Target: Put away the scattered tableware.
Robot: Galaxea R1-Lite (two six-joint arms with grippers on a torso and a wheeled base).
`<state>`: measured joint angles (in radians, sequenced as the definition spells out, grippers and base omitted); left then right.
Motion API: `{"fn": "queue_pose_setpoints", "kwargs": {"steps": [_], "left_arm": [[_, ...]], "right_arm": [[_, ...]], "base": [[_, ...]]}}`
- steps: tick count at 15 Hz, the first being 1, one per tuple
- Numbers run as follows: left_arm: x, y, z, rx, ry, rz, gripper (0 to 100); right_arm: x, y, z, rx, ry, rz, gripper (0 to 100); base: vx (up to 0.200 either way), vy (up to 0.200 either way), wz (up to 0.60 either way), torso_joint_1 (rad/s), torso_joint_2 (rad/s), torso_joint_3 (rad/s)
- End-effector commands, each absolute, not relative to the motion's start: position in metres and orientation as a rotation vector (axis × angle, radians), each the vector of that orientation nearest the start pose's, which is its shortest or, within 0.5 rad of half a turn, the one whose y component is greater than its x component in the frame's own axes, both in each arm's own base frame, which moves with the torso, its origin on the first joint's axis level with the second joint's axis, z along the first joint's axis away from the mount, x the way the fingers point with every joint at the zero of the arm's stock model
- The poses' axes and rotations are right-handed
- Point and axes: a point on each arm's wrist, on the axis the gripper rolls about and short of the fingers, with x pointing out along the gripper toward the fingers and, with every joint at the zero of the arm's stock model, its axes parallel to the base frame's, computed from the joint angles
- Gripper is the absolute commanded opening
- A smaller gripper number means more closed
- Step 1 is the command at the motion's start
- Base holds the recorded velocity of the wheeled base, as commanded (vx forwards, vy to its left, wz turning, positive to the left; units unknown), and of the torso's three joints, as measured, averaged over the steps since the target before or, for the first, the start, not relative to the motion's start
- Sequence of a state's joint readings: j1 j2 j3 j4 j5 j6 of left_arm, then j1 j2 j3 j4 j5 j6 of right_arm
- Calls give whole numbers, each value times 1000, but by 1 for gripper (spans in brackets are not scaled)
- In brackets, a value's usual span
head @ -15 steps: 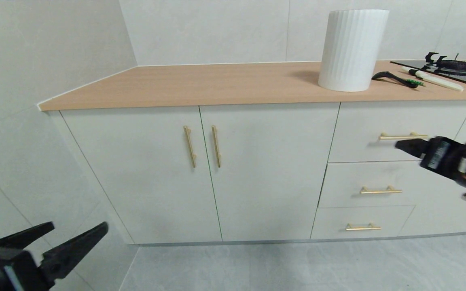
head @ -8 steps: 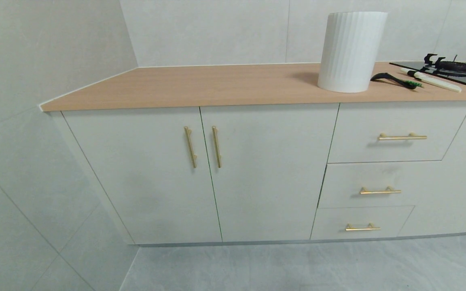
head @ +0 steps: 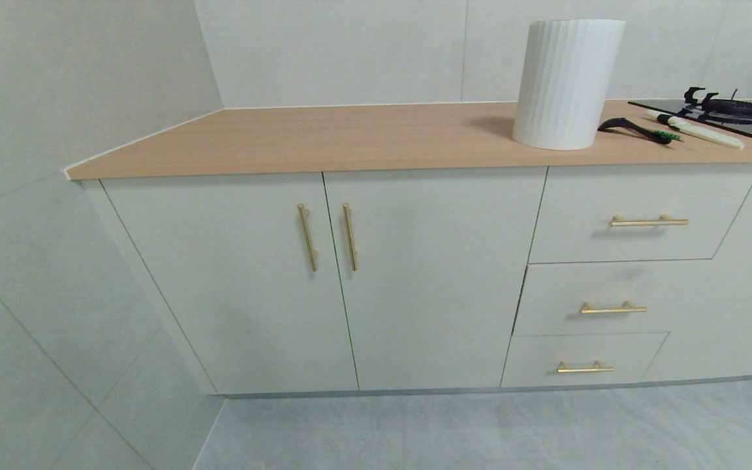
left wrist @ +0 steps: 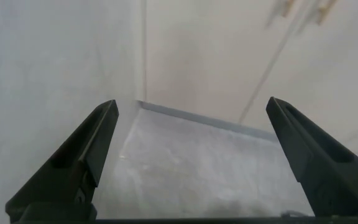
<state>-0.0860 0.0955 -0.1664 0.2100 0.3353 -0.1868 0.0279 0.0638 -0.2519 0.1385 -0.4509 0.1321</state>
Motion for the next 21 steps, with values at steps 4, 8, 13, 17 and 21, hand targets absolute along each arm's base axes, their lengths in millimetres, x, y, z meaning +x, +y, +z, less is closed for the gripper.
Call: {"fn": "queue_pose_setpoints", "kwargs": {"steps": [4, 8, 13, 17, 21], "left_arm": [[-32, 7, 85, -161, 29, 321, 100], [-30, 4, 86, -102, 37, 169, 100], [-29, 2, 84, 37, 46, 71, 100], [-24, 6, 79, -51, -41, 274, 100], [-23, 0, 75, 31, 5, 8, 100]], "right_arm": [[-25, -10, 80, 105, -67, -451, 100], [-24, -8, 81, 84, -63, -381, 100], [-24, -7, 81, -38, -45, -302, 100], [-23, -5, 81, -17, -48, -217, 100], [-23, -3, 81, -2, -46, -127, 100]], "base": [[0, 0, 0, 0, 0, 0], [0, 0, 0, 0, 0, 0], [0, 0, 0, 0, 0, 0], [0, 0, 0, 0, 0, 0], [0, 0, 0, 0, 0, 0]]}}
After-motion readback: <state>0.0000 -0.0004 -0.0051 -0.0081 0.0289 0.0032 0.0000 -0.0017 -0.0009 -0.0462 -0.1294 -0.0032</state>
